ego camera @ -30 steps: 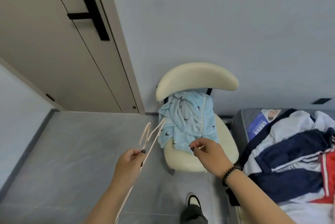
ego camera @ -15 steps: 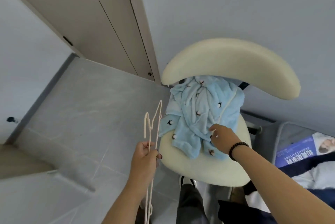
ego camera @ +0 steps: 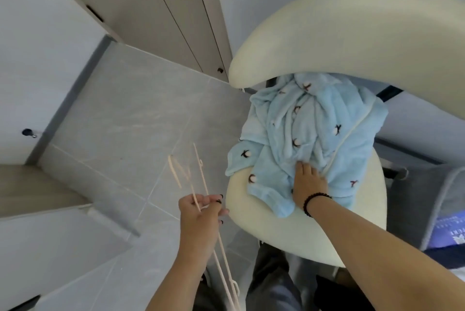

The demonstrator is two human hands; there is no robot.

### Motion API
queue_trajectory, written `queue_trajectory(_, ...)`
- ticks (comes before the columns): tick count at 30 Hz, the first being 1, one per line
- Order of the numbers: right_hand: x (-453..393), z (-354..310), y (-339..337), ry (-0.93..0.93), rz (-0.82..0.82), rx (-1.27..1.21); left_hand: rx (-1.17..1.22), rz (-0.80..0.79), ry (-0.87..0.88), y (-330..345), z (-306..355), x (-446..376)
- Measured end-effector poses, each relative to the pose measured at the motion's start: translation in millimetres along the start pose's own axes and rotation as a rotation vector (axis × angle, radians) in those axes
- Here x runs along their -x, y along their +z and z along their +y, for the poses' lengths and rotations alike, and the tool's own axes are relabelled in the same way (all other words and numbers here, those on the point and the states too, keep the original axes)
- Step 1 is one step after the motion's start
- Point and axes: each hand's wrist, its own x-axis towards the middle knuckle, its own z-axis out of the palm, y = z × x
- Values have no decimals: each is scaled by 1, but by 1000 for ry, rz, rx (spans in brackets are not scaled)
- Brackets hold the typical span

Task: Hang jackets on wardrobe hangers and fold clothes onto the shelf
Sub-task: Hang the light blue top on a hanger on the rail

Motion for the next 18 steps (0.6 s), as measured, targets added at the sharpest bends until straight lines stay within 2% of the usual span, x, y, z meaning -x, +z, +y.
queue_trajectory(2,-10,3,-5,-70,45,70,23,49,20,-1,0,-2)
queue_trajectory(4,-18,6,-18,-114,10,44,47,80,30,-3,2,0)
queue_trajectory(7,-19,5,-51,-42,-117,-257,58,81,24,-7,8,9)
queue_trajectory(9,-10,-1,-81,-36,-139,-522,44,73,31,-9,15,17)
queue_trajectory(14,40,-31,-183,-277,-237,-938,40,22,48,-13,37,37)
queue_trajectory(18,91,-62,-257,-448,-278,-1048,67,-42,120,-19,63,57)
